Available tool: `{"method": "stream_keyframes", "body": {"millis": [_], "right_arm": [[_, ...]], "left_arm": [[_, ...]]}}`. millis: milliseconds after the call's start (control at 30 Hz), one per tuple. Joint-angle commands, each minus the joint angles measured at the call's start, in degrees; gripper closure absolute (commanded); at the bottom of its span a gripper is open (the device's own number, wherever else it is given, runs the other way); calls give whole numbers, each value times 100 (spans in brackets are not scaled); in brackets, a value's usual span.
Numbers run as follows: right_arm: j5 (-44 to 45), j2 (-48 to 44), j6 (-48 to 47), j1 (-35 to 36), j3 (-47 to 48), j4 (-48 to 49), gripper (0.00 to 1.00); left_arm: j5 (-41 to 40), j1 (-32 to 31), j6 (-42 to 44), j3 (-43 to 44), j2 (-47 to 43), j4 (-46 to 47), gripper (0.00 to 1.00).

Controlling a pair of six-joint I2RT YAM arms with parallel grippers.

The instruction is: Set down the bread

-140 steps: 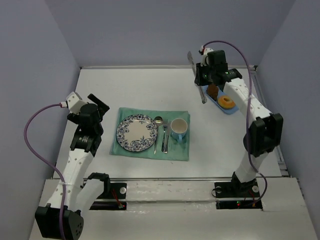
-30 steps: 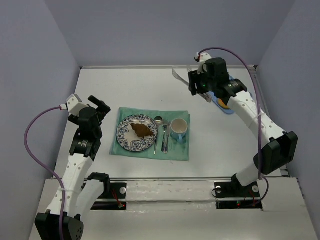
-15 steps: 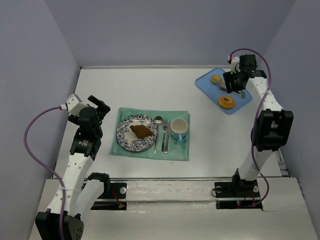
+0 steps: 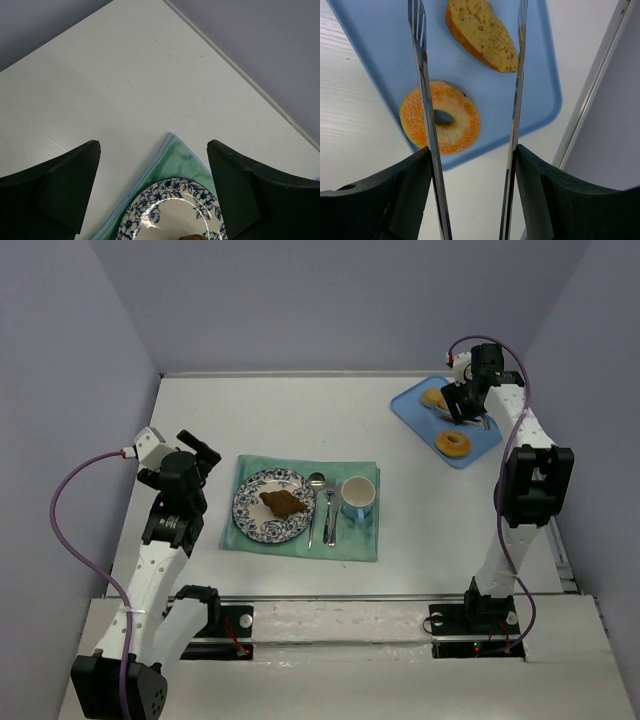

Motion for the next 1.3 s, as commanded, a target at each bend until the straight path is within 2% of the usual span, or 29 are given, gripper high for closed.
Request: {"method": "stream_keyframes", "body": {"millis": [0, 167, 233, 267, 367, 433, 467, 633, 733, 833, 933, 967, 1067, 1167, 1200, 1267], "right_arm": [[-39, 326, -37, 5, 528, -331, 31], [99, 520, 129, -48, 678, -481, 35], [284, 564, 218, -48, 757, -534, 48], [425, 564, 305, -48, 783, -569, 61], [461, 345, 438, -48, 810, -587, 74], [356, 143, 534, -48, 827, -587, 91], [243, -110, 639, -48, 836, -587, 93], [-363, -999, 921, -48, 757, -587, 93], [-1347, -1632, 1044, 13, 617, -569, 93], [-2042, -2193, 1193, 513, 327, -350, 92], [-2315, -2581, 1159, 1548, -51, -122, 92], [-2360, -2635, 1159, 2143, -121, -51, 91], [-2919, -2688, 1586, 2780, -550, 684, 90], [-3719, -2557, 2106, 3527, -948, 1370, 90], [-3844, -2356, 2204, 3973, -948, 1425, 89], [-4247, -1970, 2475, 4345, -843, 1400, 88]], "left_arm": [[-194, 15, 80, 1, 30, 237, 1], [-220, 15, 80, -7, 56, 237, 1], [-229, 15, 80, -7, 56, 237, 1], [-238, 15, 89, -7, 39, 246, 1], [-247, 15, 80, -7, -14, 246, 1], [-229, 15, 71, -16, -49, 246, 1], [-212, 15, 63, -25, -93, 237, 1], [-115, 14, 36, -60, -208, 237, 1], [-54, 6, 27, -69, -260, 237, 1], [-1, 15, -25, -95, -304, 246, 1], [69, 14, -25, -78, -304, 237, 1], [96, 15, -25, -69, -304, 237, 1], [192, 15, -104, -130, -322, 246, 1], [316, 15, -96, -87, -313, 237, 1], [325, 6, -96, -69, -322, 211, 1], [325, 14, -165, -86, -410, 202, 1]]}}
